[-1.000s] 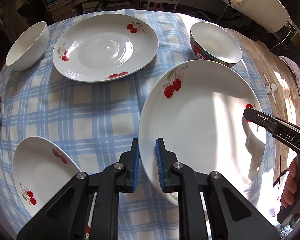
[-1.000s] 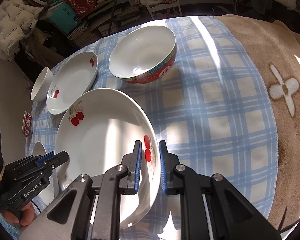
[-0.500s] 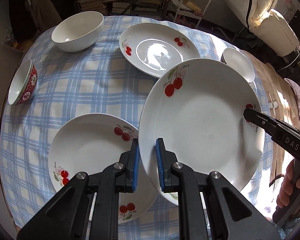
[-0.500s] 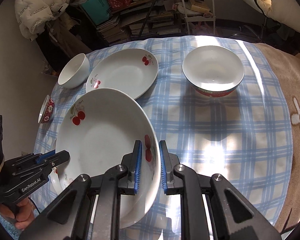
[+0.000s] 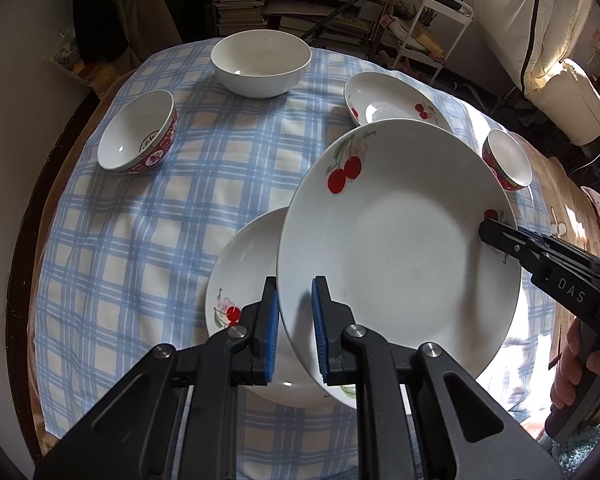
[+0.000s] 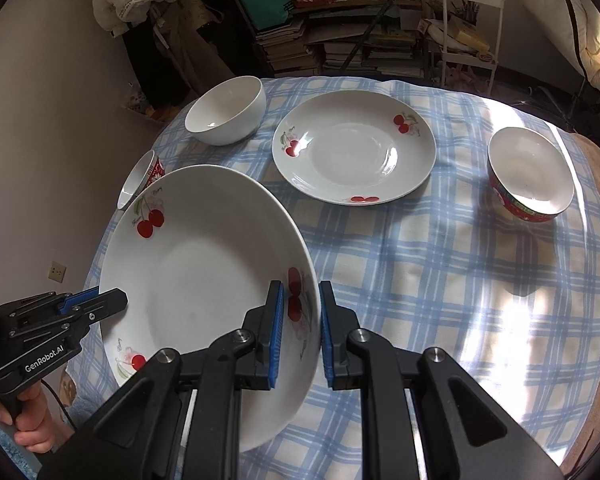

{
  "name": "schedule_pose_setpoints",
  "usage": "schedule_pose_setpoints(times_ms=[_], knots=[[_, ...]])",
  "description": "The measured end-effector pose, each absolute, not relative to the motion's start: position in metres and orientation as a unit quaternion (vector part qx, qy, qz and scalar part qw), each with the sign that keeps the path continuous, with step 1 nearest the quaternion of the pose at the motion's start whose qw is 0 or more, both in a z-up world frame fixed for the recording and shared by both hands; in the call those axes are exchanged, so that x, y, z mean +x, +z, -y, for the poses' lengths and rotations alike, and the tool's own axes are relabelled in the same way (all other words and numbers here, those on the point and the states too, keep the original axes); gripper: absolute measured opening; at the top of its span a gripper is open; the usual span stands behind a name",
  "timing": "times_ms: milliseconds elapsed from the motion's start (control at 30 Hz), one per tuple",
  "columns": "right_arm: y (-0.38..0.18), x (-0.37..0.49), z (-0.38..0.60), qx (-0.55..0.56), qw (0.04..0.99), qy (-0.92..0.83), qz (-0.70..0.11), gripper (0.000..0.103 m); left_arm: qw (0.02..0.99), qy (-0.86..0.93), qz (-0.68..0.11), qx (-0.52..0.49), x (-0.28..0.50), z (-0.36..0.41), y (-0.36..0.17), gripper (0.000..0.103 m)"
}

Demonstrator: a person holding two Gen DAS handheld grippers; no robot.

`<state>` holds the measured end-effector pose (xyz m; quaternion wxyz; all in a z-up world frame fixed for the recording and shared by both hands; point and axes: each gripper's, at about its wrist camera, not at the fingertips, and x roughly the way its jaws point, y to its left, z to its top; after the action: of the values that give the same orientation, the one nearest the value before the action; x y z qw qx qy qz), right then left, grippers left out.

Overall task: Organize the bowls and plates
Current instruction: 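Lift the second plate with both grippers and carry it over the first plate, then lower the second plate onto the first plate with both grippers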

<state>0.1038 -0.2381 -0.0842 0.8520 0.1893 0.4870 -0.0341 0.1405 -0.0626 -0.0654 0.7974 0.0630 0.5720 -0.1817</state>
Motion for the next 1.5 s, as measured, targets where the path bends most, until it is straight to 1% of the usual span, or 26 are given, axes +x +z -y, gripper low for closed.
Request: schedule_pose_setpoints(times_ms=[267, 567, 900, 1333, 1433, 1500], knots=[[-0.101, 0.114, 0.208, 0.182, 0.846, -0.015, -0.501, 0.018, 0.792, -0.166, -0.585, 0.045, 0.139, 0.026, -0.082, 0.016], [-0.124, 0.125, 0.191, 0.173, 0.838, 0.001, -0.518, 0.018, 0.780, -0.147, -0.607, 0.036, 0.141, 0.010, -0.116, 0.016], [-0.149, 0.135, 0.187, 0.164, 0.827, 0.001, -0.538, 0.018, 0.776, -0.142, -0.614, 0.035, 0.144, 0.006, -0.131, 0.016], [-0.149, 0.133, 0.185, 0.146, 0.834, -0.007, -0.532, 0.019, 0.772, -0.138, -0.619, 0.042, 0.146, 0.012, -0.142, 0.016], [-0.156, 0.134, 0.184, 0.145, 0.829, -0.012, -0.540, 0.019, 0.779, -0.126, -0.610, 0.067, 0.148, 0.020, -0.145, 0.016], [-0.161, 0.134, 0.185, 0.150, 0.826, -0.015, -0.543, 0.020, 0.781, -0.126, -0.608, 0.064, 0.151, 0.021, -0.144, 0.016]])
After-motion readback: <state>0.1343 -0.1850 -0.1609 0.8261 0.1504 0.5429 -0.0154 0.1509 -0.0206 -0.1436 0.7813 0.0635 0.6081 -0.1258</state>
